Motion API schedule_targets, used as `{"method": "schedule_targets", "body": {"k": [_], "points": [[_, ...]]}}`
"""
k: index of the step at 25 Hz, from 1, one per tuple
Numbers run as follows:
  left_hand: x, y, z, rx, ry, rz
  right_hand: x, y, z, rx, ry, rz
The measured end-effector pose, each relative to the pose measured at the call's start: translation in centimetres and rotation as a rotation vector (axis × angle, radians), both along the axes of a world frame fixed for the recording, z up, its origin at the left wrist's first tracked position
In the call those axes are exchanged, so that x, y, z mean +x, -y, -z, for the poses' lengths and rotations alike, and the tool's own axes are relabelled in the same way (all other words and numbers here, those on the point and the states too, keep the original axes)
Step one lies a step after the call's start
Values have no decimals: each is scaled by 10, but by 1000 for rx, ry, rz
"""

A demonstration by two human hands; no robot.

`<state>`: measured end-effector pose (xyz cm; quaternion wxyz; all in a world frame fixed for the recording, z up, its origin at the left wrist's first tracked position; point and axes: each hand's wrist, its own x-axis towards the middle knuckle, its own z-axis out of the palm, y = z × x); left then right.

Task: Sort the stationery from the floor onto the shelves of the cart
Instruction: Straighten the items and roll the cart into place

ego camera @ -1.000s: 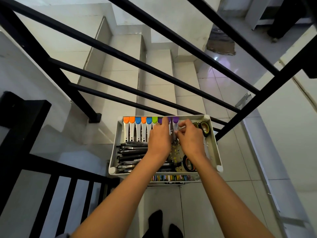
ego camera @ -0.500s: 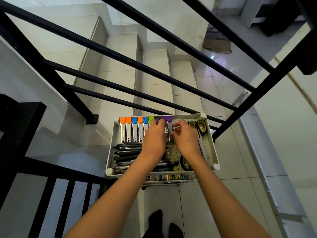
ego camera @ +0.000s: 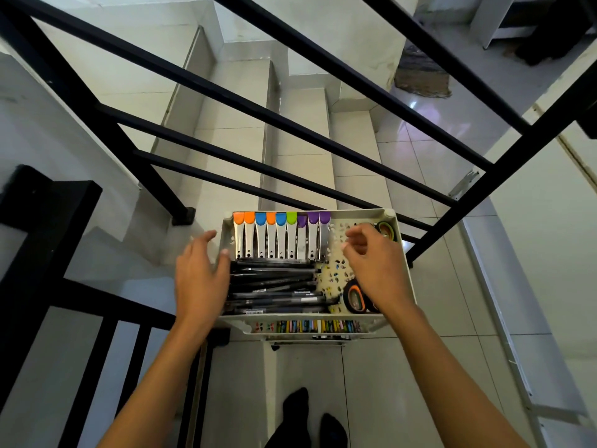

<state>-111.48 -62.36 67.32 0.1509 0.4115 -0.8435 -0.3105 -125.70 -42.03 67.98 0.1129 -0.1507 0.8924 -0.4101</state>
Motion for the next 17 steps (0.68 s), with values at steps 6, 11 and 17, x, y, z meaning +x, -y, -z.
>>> {"method": "schedule_targets", "body": {"k": [6,11,17], "points": [[38,-12,18,364,-94,-56,19,-84,11,115,-114,228],[40,-15,36,477,-204,-128,30,-93,31,-38,-14,246],[48,-5,52,545,-245,-112,30,-97,42,-110,-31,258]]}}
